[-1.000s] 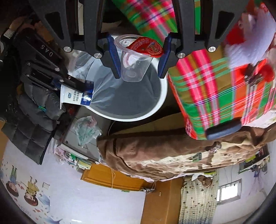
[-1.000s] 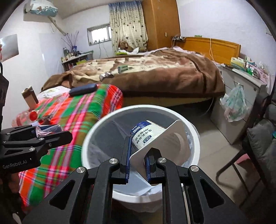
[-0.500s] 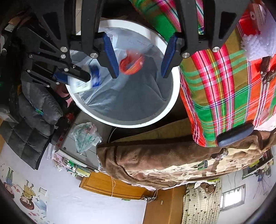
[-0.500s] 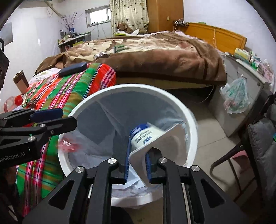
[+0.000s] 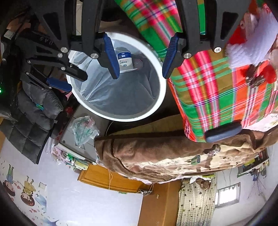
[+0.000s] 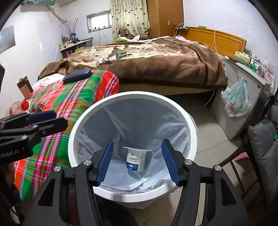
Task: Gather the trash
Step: 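Move the right tool back toward the trash on the bed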
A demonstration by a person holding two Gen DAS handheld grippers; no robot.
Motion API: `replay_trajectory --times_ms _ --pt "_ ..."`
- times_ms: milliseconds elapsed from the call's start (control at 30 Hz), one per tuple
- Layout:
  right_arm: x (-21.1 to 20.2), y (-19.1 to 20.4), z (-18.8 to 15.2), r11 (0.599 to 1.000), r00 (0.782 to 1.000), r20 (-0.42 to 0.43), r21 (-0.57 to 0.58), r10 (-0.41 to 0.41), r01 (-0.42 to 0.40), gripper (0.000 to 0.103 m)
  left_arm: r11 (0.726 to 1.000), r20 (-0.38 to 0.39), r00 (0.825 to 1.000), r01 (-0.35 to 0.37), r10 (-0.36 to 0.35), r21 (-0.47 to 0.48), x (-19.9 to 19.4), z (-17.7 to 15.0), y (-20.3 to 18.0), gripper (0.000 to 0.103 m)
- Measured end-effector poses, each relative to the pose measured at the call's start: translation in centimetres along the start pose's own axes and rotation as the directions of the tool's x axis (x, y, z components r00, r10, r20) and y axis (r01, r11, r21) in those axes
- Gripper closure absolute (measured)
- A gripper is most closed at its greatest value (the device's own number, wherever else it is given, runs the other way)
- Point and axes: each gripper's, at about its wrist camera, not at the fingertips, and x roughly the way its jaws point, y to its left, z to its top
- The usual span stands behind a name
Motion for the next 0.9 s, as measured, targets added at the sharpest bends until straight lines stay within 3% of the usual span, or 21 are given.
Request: replay_trajectory --times_ms 133,233,500,900 --pt "-1.1 0.7 0.1 0.999 0.999 0.038 0.026 0.018 -0.019 0.044 0.999 0.028 0.999 -0.029 0.029 -0.031 -2.1 -0.7 1.1 0.052" --pt "-1.8 1.8 0.2 0.999 0.997 0.067 0.018 0.036 -0.037 0.044 0.995 0.069 0.993 -0.099 0.1 -0.021 -4.1 -1.4 1.7 0.051" --pt "-2.5 5.1 0.4 0.996 0.991 0.103 -0.021 0.084 -0.082 0.044 0.989 0.129 0.984 -0.114 0.126 -0.095 -8.9 -3.3 5.4 0.045" --pt "-1.8 10.2 0.0 0.981 0.98 0.08 -0.079 0.184 -0.178 0.044 0.935 0.162 0.945 -0.237 0.286 -0.263 -15.4 -7.8 14.0 0.044"
